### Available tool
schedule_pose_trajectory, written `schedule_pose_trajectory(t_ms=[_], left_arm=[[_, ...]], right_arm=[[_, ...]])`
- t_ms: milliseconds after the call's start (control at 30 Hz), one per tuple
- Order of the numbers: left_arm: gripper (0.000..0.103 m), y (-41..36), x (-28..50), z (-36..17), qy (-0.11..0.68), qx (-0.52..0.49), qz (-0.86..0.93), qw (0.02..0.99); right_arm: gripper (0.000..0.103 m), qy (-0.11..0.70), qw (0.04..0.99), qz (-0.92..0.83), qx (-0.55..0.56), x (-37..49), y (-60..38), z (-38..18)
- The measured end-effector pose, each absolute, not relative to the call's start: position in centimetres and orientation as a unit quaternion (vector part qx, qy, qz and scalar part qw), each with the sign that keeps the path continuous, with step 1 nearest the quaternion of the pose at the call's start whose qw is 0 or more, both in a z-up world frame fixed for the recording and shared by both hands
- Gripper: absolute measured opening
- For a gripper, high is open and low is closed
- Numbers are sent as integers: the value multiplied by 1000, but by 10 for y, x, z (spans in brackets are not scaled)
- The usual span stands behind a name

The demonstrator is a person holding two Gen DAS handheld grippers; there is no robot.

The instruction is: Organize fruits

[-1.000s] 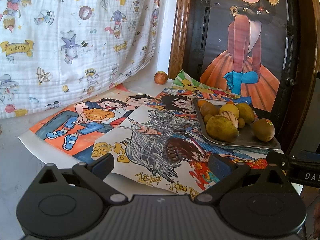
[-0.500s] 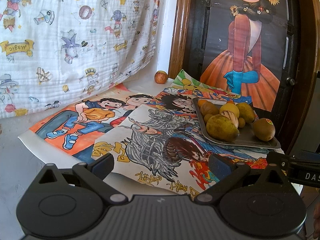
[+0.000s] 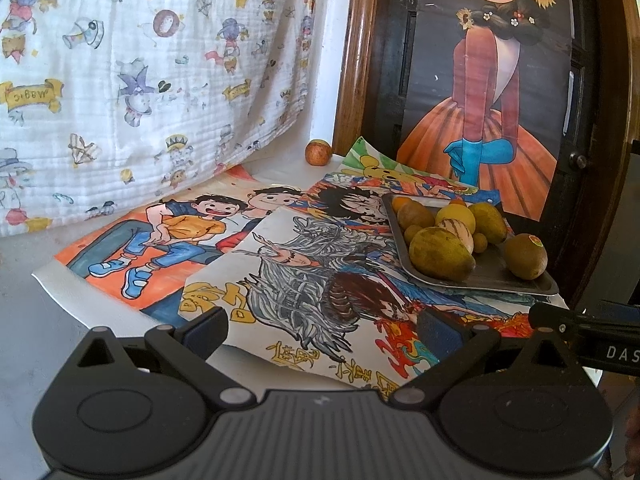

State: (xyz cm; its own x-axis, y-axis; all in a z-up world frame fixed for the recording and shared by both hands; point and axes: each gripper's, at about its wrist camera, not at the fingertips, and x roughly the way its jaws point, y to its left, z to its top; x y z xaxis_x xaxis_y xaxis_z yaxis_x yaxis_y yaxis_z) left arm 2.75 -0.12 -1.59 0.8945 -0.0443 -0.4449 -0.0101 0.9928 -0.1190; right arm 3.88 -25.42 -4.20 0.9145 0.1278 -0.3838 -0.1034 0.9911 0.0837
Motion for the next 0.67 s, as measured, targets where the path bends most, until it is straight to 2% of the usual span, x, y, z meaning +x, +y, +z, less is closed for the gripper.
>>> schedule_pose_trajectory(t_ms=[667], left_arm=[[103, -2, 27, -15, 231, -61, -17, 971]], right_arm=[[102, 203, 977, 60, 31, 40, -254, -43]])
